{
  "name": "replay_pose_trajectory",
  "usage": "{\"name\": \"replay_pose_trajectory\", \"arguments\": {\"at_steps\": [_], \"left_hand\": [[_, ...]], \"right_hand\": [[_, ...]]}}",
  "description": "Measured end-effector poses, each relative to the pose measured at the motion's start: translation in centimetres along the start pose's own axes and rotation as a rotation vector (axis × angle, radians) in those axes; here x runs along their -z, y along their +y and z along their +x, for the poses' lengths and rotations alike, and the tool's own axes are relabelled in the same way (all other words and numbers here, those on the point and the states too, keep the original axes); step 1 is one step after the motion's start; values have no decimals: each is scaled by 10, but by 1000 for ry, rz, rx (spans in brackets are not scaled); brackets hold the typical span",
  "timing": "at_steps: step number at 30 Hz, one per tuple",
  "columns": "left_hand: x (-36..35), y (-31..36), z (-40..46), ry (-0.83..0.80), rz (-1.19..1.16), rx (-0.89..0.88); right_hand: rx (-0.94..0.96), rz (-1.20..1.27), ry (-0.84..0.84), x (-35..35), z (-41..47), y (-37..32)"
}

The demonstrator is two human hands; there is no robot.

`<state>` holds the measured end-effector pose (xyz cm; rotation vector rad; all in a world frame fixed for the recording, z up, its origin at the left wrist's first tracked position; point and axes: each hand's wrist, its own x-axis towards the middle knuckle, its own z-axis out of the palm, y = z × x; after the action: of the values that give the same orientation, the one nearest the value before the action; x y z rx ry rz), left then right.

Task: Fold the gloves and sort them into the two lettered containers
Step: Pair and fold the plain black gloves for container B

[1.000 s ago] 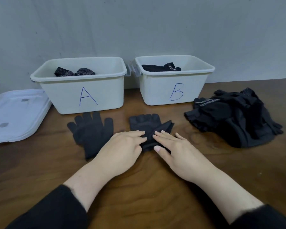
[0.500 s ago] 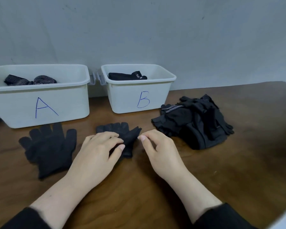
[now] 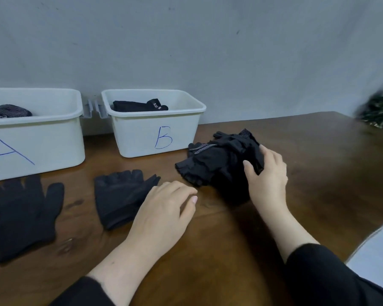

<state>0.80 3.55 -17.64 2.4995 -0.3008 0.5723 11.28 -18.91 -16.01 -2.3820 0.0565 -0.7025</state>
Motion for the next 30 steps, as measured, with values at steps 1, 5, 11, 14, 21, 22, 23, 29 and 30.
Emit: {"name": "replay_pose_trajectory", "arguments": {"at_steps": [1, 5, 11, 14, 21, 22, 23, 29, 30], "left_hand": [[-2, 2, 2, 2, -4, -5], [-4, 2, 4, -3, -8, -2], [-2, -6, 5, 36, -6, 29], [-3, -5, 4, 68, -20, -1], [2, -3, 4, 194, -216, 60], [3, -3, 3, 226, -269, 80], [6, -2, 2, 260, -326, 97], [39, -17, 3, 431, -555, 185], [45, -23, 0, 472, -551, 200]], "right_hand": [[-56, -30, -47, -1, 7, 9], [-73, 39, -42, -6, 17, 27], [-28, 283, 35, 19, 23, 6], [39, 347, 86, 37, 29, -6], [19, 595, -1, 74, 18, -54], [35, 597, -53, 75, 12, -60], [52, 611, -99, 75, 6, -67], [239, 526, -207, 64, -21, -107], [267, 499, -166, 61, -23, -112]]}}
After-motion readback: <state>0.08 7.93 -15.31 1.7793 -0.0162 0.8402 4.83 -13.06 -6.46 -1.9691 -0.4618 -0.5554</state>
